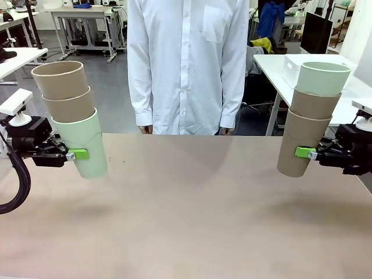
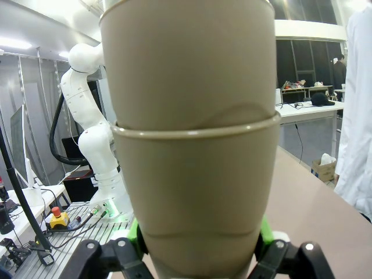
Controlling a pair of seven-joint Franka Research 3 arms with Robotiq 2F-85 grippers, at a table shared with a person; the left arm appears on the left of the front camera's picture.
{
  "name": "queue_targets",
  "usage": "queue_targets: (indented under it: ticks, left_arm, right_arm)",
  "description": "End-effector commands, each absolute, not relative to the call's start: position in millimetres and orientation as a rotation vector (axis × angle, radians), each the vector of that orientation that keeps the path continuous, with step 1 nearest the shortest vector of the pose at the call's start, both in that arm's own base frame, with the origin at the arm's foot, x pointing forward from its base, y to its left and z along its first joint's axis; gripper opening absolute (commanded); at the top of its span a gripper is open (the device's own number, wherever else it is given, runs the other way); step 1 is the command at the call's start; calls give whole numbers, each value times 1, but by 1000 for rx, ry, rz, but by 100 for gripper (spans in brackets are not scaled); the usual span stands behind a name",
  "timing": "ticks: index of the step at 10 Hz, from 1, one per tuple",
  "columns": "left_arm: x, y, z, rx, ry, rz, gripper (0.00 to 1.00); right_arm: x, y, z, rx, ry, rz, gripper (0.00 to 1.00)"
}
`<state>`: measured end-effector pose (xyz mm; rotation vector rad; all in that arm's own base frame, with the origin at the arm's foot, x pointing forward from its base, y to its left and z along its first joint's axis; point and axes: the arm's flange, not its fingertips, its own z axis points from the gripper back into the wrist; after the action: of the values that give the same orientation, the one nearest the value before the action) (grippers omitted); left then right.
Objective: Stack the cups and store them in the basket.
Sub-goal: Place the stack of Reusable plastic cups into the Pantry Basket.
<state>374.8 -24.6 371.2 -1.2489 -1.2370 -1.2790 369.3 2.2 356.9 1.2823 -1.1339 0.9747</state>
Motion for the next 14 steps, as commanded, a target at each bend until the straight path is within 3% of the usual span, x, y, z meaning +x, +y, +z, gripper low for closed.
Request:
queue_targets:
  ticks: [1,14]
  left_arm:
    - [373,-25,376,-1248,-1250,-1285,85]
    - [373,-25,376,-1248,-1250,-1285,85]
  right_arm:
    - [371,6,361,1277,-1147,972,85]
    - [371,6,361,1277,-1147,972,85]
